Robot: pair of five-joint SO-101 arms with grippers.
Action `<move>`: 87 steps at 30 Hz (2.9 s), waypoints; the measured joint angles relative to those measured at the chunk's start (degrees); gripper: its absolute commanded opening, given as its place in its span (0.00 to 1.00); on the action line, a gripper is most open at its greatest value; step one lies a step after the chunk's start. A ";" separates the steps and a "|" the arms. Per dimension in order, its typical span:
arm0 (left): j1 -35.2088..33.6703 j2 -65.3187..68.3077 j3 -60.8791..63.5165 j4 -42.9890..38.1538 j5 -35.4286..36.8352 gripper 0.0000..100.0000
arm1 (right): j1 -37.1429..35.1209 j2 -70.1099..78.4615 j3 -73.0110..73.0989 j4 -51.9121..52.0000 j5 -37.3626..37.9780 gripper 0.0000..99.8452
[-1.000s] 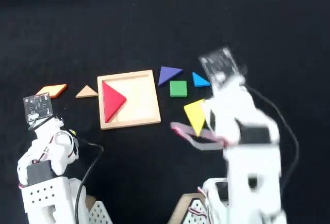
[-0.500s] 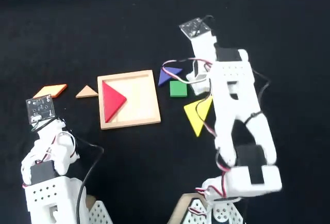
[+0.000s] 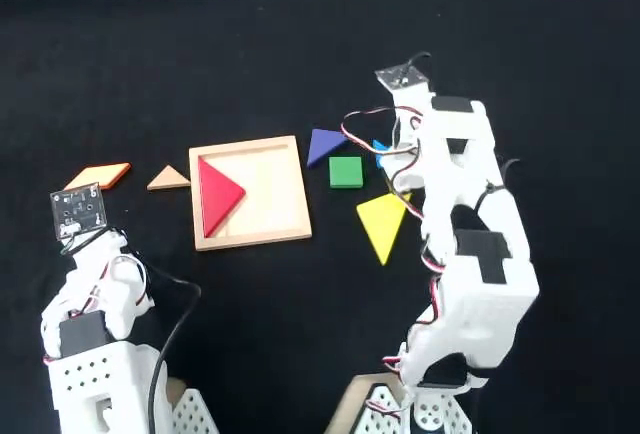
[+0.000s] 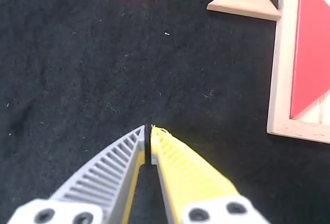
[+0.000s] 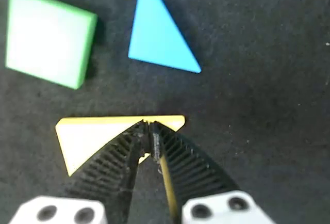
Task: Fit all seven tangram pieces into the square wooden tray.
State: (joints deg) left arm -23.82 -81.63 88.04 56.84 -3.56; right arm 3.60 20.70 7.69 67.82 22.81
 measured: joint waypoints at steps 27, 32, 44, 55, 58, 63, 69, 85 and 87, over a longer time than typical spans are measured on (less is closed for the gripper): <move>0.00 0.00 1.41 -2.20 0.00 0.03 | 3.60 -13.01 14.24 -9.85 9.58 0.01; 0.00 0.00 1.41 -2.20 0.00 0.03 | 3.60 -8.35 14.24 -10.99 9.93 0.01; 0.00 0.00 1.41 -2.20 0.00 0.03 | -3.87 -14.77 20.92 5.19 21.19 0.01; 0.00 0.00 1.41 -2.20 0.00 0.03 | -10.37 -35.34 21.63 11.16 19.43 0.24; 0.00 0.00 1.41 -2.20 0.00 0.03 | -15.38 -34.90 21.63 14.51 19.34 0.38; 0.00 0.00 1.41 -2.20 0.00 0.03 | -20.66 -28.31 21.63 16.18 27.87 0.47; 0.00 0.00 1.41 -2.20 0.00 0.03 | -19.69 -23.30 21.63 13.19 29.10 0.47; 0.00 0.00 1.41 -2.20 0.00 0.03 | -18.55 -18.20 29.89 -0.53 29.10 0.47; 0.00 0.00 1.41 -2.20 0.00 0.03 | -18.55 -16.70 29.80 -0.88 28.66 0.47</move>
State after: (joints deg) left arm -23.82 -81.63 89.45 54.64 -3.56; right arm -14.95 4.00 37.49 66.95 51.47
